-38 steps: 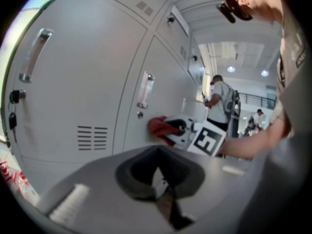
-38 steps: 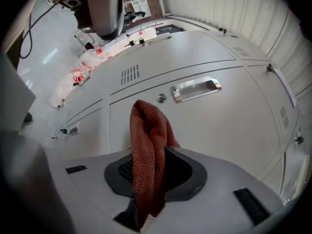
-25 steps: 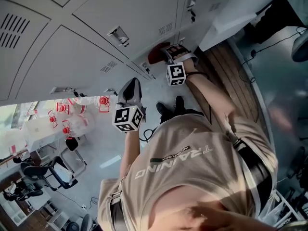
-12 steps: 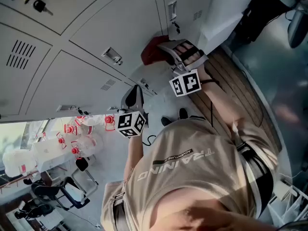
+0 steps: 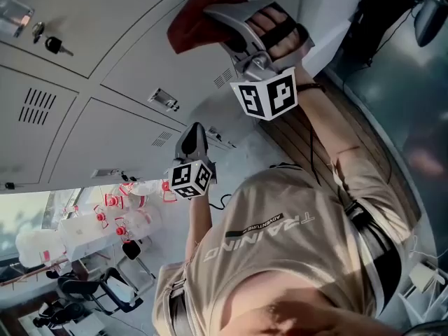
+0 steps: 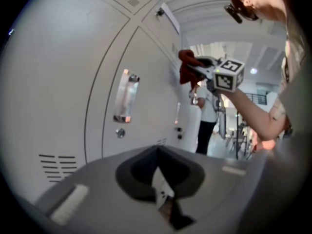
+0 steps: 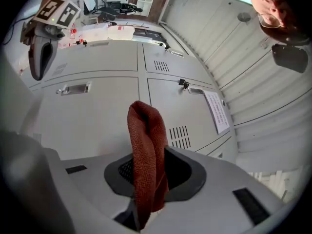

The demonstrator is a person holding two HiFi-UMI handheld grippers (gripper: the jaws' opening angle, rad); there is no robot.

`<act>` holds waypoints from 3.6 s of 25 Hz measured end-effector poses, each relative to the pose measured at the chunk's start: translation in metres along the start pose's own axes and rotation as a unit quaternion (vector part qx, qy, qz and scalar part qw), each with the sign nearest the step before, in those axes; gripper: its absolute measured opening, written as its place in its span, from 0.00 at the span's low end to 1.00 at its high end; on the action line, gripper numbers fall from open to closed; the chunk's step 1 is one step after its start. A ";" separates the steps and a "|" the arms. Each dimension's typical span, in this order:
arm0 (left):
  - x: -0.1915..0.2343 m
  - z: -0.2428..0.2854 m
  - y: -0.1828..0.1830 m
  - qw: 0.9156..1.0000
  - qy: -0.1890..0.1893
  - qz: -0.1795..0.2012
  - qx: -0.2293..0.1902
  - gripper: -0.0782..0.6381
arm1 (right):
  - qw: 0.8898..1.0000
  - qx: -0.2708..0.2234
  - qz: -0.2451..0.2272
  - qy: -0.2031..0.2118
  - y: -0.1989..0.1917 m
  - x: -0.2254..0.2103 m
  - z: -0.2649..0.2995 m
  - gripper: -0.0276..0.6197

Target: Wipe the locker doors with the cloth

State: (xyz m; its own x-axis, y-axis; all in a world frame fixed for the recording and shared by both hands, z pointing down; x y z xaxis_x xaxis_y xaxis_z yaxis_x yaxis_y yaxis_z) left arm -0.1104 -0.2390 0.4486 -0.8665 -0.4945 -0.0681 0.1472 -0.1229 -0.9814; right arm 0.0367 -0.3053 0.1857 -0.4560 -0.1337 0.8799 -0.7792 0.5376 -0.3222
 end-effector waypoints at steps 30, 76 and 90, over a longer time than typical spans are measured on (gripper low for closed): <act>0.006 0.042 -0.040 0.997 0.048 -0.030 0.053 0.12 | 0.964 0.059 0.120 0.230 -0.102 0.236 -0.040 0.15; 0.032 -0.068 0.042 0.994 0.095 0.037 -0.050 0.12 | 0.733 0.112 0.569 0.355 0.017 0.245 -0.113 0.15; 0.050 -0.093 0.088 0.988 0.101 0.044 -0.106 0.12 | 0.706 0.038 0.641 0.297 0.040 0.174 -0.090 0.15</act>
State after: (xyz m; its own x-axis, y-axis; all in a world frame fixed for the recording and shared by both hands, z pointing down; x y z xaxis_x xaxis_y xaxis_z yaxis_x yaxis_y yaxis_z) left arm -0.1852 -0.1946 0.3426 -0.9354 -0.3111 -0.1677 0.1408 0.1072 -0.9842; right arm -0.0354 -0.2319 0.3575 -0.5647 0.8078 -0.1690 0.0795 -0.1506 -0.9854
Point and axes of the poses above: the fingertips, and each gripper's own axes: z forward along the fingers, x to its left, y out of its top, the point moved 2 cm from there along -z, backward along the fingers, and after that the axes turned 12 degrees about z, right-handed, at the moved point
